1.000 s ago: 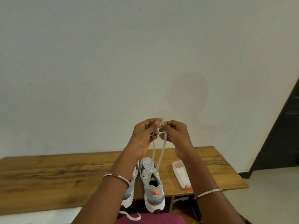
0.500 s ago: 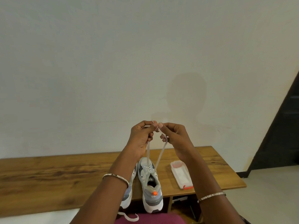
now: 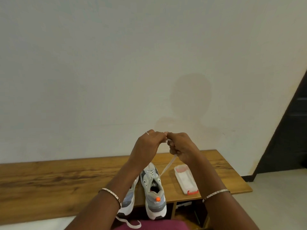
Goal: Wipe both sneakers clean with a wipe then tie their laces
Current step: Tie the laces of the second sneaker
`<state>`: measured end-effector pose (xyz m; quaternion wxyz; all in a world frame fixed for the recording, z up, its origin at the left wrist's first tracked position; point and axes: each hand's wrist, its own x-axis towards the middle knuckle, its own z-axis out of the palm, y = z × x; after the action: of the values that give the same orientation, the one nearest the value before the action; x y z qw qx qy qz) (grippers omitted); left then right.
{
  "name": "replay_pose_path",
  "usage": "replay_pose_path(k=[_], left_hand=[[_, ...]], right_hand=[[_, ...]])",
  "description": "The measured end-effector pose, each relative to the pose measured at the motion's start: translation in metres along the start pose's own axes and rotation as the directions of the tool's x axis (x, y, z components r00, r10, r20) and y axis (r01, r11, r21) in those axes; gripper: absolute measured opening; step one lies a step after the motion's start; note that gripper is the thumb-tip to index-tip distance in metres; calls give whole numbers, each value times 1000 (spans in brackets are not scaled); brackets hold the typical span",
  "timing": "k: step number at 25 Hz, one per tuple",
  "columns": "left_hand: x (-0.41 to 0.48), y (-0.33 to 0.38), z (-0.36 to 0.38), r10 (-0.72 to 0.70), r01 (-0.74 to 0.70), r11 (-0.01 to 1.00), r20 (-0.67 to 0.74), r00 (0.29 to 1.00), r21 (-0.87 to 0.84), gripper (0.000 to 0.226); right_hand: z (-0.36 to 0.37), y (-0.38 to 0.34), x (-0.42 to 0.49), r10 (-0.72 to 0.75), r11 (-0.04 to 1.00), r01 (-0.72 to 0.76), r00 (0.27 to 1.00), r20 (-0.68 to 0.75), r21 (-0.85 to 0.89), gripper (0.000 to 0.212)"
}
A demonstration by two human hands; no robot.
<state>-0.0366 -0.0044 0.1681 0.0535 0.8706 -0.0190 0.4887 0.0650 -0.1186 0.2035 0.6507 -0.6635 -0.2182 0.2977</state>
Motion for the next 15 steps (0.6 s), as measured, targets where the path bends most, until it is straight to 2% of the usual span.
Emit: replay_pose_path(k=[1,3,5,7,9,11,13,15], left_hand=[[-1,-1,1,34,-34,998,11,999,58,16],[2,2,1,-16,15,997,9,1000,81,16],[9,6,-2,-189,188,982,25,982,23,12],[15,4,-3,-402,412,904,100,910,-113,10],[22,3,-7,-563,593,767,186,805,-243,10],[28,1,-9,-675,726,589,276,684,-357,7],[33,1,-12,-716,799,360,406,568,-482,5],[36,-1,-16,-707,815,189,501,500,-547,7]], right_hand=[[-1,0,1,21,1000,-21,1000,9,-19,24],[-2,4,1,-19,999,20,999,31,-37,23],[-6,9,-1,-151,988,152,987,48,-16,27],[-12,12,-4,-288,952,297,952,105,-76,35],[-13,13,-8,-366,870,395,918,149,-294,39],[-11,12,-9,-439,764,454,886,148,-458,37],[-10,10,-8,-487,719,500,858,165,-483,33],[-11,8,-6,-482,739,509,857,183,-440,32]])
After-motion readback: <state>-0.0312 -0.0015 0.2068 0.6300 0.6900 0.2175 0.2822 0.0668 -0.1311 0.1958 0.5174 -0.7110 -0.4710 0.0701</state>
